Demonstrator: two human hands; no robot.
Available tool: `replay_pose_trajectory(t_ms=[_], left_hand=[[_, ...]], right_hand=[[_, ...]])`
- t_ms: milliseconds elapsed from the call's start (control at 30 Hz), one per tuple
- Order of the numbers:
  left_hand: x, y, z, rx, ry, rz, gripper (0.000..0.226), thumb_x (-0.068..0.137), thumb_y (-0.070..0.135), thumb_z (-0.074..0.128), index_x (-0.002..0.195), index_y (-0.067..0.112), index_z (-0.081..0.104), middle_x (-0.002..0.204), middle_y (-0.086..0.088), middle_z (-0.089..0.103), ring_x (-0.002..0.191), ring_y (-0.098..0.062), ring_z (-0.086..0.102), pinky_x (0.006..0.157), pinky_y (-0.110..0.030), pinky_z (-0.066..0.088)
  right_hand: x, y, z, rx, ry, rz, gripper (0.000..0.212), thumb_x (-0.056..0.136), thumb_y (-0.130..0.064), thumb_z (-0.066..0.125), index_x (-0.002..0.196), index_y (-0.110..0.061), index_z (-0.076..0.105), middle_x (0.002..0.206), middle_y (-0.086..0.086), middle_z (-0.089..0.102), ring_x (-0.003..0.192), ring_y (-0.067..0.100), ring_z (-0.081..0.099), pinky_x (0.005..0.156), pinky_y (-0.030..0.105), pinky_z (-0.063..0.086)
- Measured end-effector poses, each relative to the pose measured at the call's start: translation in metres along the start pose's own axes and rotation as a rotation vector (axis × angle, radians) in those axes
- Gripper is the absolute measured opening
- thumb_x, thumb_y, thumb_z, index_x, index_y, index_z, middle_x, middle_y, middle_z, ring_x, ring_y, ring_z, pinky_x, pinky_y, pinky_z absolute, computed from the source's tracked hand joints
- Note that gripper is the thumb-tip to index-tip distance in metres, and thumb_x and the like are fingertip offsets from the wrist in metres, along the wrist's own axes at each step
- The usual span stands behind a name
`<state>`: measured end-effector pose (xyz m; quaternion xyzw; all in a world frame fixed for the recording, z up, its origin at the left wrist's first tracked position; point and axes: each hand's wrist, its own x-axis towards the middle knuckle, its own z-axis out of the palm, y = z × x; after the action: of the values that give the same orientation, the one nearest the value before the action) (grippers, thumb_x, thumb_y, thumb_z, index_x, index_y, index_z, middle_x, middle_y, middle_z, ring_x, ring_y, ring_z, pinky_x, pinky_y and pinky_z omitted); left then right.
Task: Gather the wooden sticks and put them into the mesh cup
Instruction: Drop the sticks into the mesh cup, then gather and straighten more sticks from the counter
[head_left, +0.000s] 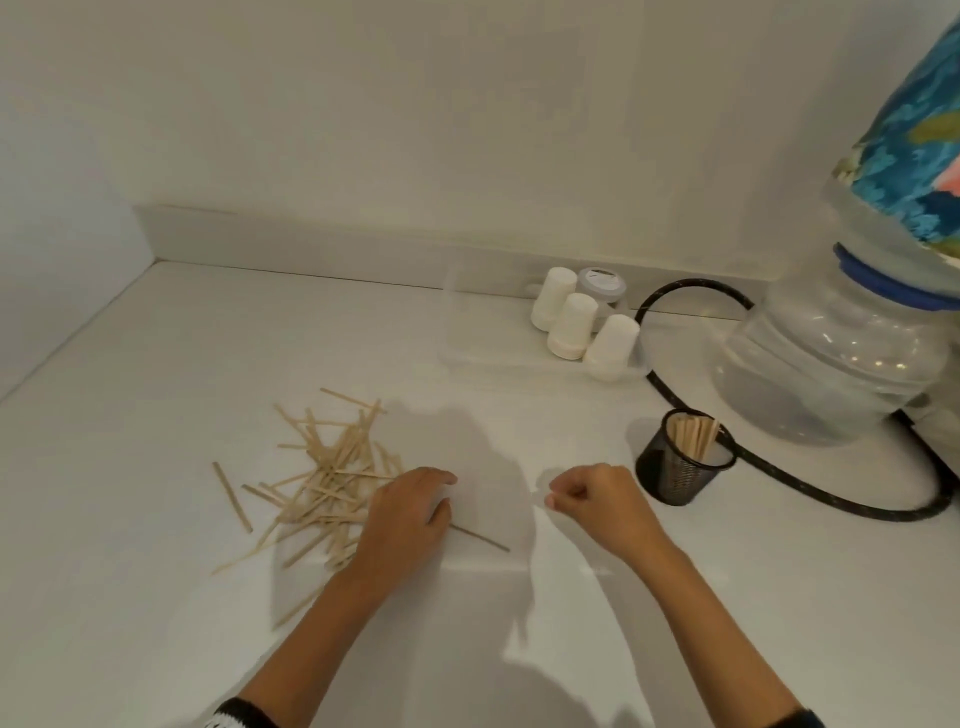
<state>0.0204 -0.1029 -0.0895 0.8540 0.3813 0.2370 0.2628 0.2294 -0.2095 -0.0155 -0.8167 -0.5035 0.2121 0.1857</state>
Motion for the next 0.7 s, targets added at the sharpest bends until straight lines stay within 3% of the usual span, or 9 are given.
replay_pose_trajectory(t_ms=[100, 233, 333, 433, 533, 700], left_hand=[[-0.016, -0.039, -0.040, 0.062, 0.089, -0.075, 0.029, 0.083, 0.009, 0.061, 0.112, 0.013, 0.065, 0.110, -0.003, 0.065, 0.098, -0.025, 0.061, 0.086, -0.038, 0.048], [-0.033, -0.092, -0.089, 0.133, 0.203, -0.214, 0.030, 0.080, 0.006, 0.061, 0.110, 0.004, 0.064, 0.112, -0.014, 0.064, 0.097, -0.035, 0.062, 0.083, -0.045, 0.050], [-0.044, -0.130, -0.115, 0.197, 0.246, -0.268, 0.034, 0.081, 0.006, 0.055, 0.113, -0.002, 0.063, 0.118, -0.020, 0.062, 0.105, -0.038, 0.060, 0.086, -0.050, 0.049], [-0.053, -0.158, -0.128, 0.212, 0.201, -0.289, 0.034, 0.090, 0.007, 0.052, 0.122, -0.001, 0.059, 0.132, -0.018, 0.056, 0.124, -0.034, 0.051, 0.099, -0.049, 0.042], [-0.058, -0.165, -0.128, 0.329, 0.122, -0.230, 0.049, 0.092, 0.029, 0.034, 0.131, 0.006, 0.055, 0.141, -0.012, 0.049, 0.133, -0.030, 0.043, 0.102, -0.048, 0.035], [-0.056, -0.165, -0.120, 0.418, -0.022, -0.154, 0.068, 0.089, 0.046, 0.009, 0.142, 0.018, 0.043, 0.153, 0.000, 0.032, 0.142, -0.023, 0.027, 0.110, -0.046, 0.025]], right_hand=[[-0.005, -0.023, 0.038, 0.000, -0.054, 0.029, 0.021, 0.083, -0.029, 0.069, 0.096, -0.013, 0.073, 0.094, 0.005, 0.073, 0.091, 0.019, 0.066, 0.075, 0.021, 0.045], [-0.008, -0.058, 0.081, 0.000, -0.048, 0.004, 0.041, 0.085, -0.031, 0.067, 0.122, -0.014, 0.062, 0.128, 0.001, 0.060, 0.116, 0.016, 0.057, 0.096, 0.021, 0.040], [-0.008, -0.081, 0.105, 0.007, -0.055, -0.070, 0.052, 0.084, -0.032, 0.067, 0.132, -0.016, 0.053, 0.136, 0.001, 0.052, 0.122, 0.016, 0.050, 0.103, 0.022, 0.037], [-0.006, -0.097, 0.125, -0.029, -0.119, -0.181, 0.069, 0.081, -0.036, 0.070, 0.141, -0.019, 0.040, 0.149, 0.001, 0.035, 0.137, 0.018, 0.033, 0.111, 0.026, 0.026], [-0.001, -0.111, 0.145, -0.140, -0.184, -0.302, 0.076, 0.080, -0.034, 0.071, 0.145, -0.027, 0.031, 0.157, 0.000, 0.018, 0.145, 0.021, 0.011, 0.117, 0.038, 0.019], [0.011, -0.135, 0.172, -0.315, -0.085, -0.412, 0.066, 0.083, -0.027, 0.067, 0.143, -0.025, 0.037, 0.155, 0.003, 0.023, 0.144, 0.024, 0.016, 0.113, 0.041, 0.029]])
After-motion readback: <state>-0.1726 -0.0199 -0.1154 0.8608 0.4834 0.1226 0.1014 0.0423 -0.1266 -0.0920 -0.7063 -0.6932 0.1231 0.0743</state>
